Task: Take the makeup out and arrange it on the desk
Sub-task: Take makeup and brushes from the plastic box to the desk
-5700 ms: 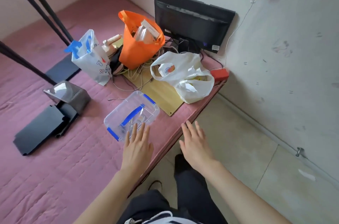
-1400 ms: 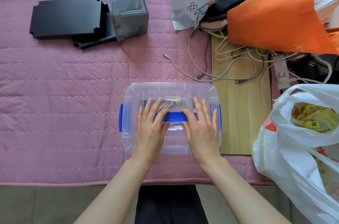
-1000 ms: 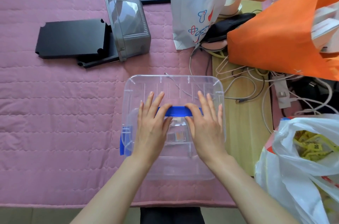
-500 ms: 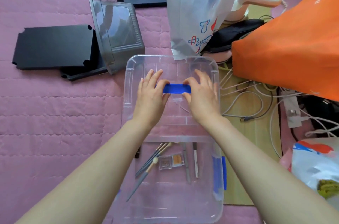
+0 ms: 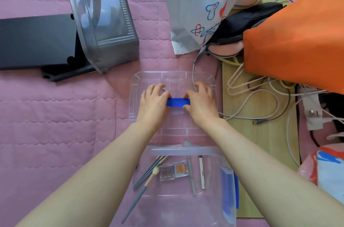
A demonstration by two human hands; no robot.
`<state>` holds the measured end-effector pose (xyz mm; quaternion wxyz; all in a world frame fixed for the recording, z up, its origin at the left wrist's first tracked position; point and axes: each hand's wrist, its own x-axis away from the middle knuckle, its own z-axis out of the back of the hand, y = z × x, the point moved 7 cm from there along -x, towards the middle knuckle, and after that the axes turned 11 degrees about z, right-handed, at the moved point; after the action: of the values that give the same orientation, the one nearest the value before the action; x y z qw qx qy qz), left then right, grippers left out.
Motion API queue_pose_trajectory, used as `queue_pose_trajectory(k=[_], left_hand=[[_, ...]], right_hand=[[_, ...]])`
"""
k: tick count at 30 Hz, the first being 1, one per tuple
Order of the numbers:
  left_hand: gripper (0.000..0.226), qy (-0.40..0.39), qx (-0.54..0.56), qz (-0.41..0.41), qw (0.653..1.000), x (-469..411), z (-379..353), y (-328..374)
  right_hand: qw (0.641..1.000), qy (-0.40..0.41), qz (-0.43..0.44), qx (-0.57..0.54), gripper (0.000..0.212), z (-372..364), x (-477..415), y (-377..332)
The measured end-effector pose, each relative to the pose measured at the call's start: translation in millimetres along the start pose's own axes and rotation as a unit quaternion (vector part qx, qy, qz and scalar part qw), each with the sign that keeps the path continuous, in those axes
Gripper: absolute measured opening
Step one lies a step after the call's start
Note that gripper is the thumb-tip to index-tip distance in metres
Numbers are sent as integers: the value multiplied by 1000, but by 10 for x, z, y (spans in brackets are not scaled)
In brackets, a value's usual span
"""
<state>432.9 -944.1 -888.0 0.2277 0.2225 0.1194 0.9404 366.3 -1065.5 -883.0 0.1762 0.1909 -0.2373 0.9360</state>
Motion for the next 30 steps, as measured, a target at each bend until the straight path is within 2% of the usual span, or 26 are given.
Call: queue_pose_trajectory(k=[4, 10, 17, 26, 30], left_hand=[[30, -27, -11, -1, 1000, 9, -8, -21], [42, -51, 2, -8, 999, 84, 104, -9], [39, 10, 15, -35, 999, 376, 454, 82], [38, 139, 55, -108, 983, 1249, 991, 165], [35, 134, 74, -98, 983, 1667, 1003, 99]], right_hand=[[1000, -6, 11, 8, 28, -40, 27, 16], [999, -15, 28, 8, 51, -26, 179, -1], [995, 45, 83, 24, 52, 208, 548, -327], [987, 99, 121, 24, 51, 379, 1364, -718], [984, 122, 125, 19, 49, 344, 1750, -806]])
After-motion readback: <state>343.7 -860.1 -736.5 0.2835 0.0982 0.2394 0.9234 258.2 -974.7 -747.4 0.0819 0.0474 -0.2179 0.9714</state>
